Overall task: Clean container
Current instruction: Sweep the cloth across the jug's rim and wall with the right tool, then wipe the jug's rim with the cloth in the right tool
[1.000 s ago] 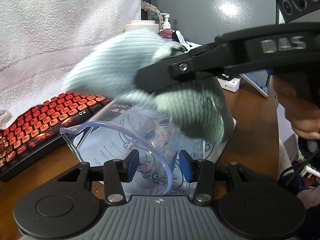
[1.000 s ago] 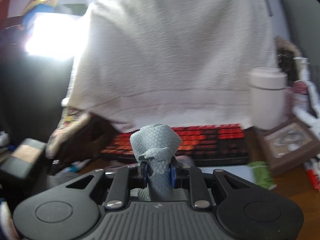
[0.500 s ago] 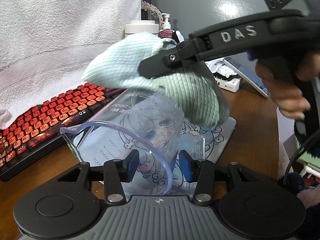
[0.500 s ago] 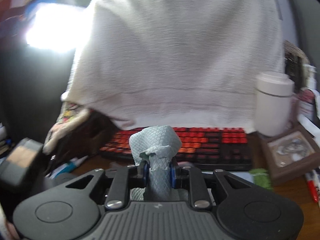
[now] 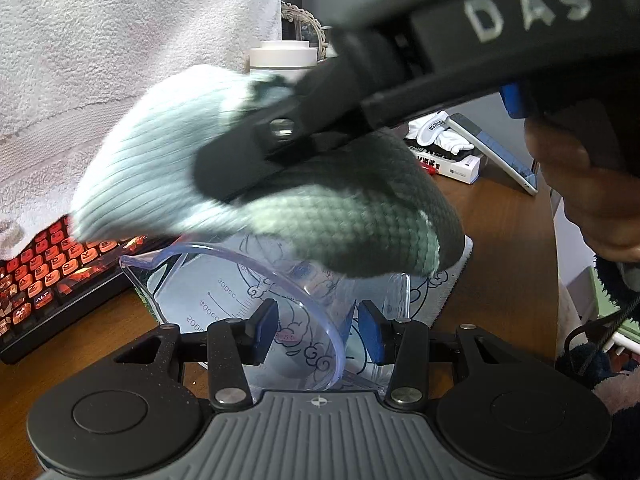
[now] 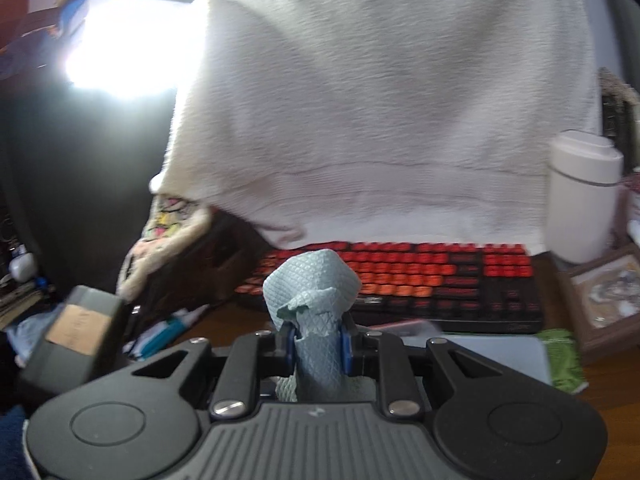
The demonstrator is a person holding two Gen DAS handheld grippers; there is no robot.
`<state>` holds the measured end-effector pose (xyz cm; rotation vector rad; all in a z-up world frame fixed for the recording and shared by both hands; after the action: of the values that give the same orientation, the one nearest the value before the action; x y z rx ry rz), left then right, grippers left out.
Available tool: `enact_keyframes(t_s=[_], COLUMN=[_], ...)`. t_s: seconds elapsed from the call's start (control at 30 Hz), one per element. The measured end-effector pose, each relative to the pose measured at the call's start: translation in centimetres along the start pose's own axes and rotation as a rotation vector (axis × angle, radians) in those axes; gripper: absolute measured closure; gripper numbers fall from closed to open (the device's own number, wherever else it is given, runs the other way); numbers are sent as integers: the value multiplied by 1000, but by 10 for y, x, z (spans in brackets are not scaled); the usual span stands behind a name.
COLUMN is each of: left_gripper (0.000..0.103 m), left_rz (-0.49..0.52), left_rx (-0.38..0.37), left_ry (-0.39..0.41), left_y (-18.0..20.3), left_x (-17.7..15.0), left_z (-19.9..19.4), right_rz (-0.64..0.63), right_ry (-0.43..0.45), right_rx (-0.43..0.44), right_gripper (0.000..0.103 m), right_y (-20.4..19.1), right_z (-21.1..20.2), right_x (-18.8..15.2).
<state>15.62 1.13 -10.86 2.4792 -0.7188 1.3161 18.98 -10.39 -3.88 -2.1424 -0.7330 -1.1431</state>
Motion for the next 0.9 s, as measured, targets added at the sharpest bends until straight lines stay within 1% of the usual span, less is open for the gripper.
enact_keyframes(t_s=[0.1,0.27,0.37,0.47,0.57,0.63,0.73,0.9], left_gripper=[59,59,59,59,59,59,59,59], left_rz=[-2,-1,-1,1,0,0,0,1], left_rx=[-2,-1,-1,0,0,0,0,1], left_ry=[0,0,0,1,1,0,0,0], left_y=[0,0,0,10,3,3,2,4], left_x=[0,0,0,-1,0,0,0,-1], left_z=[1,2,2,-2,1,1,1,-3], right_rz=[-16,-24,-8,32,49,56,21,-6], right_ry=[-7,-18,-18,-21,-22,-26,-34,-64], right_rx=[19,-21,-91,-128,-156,-146,-130,-28], right_gripper=[83,83,83,83,83,83,83,83], right_y=[-5,11,30,51,62,61,45,11], right_z=[4,5,5,4,3,5,9,20], right_x=[2,9,14,18,20,19,17,16])
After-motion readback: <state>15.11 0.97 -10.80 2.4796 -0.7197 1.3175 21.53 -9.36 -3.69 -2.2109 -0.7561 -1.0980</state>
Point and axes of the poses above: each gripper's, at about its wrist camera, not at the fingertips, and z roughly the way its jaws point, y to its right, x to its top, the point moved 3 cm from there along z, roughly the way its jaws point, and after that the axes turned 1 degree about x, right-handed, at the moved point
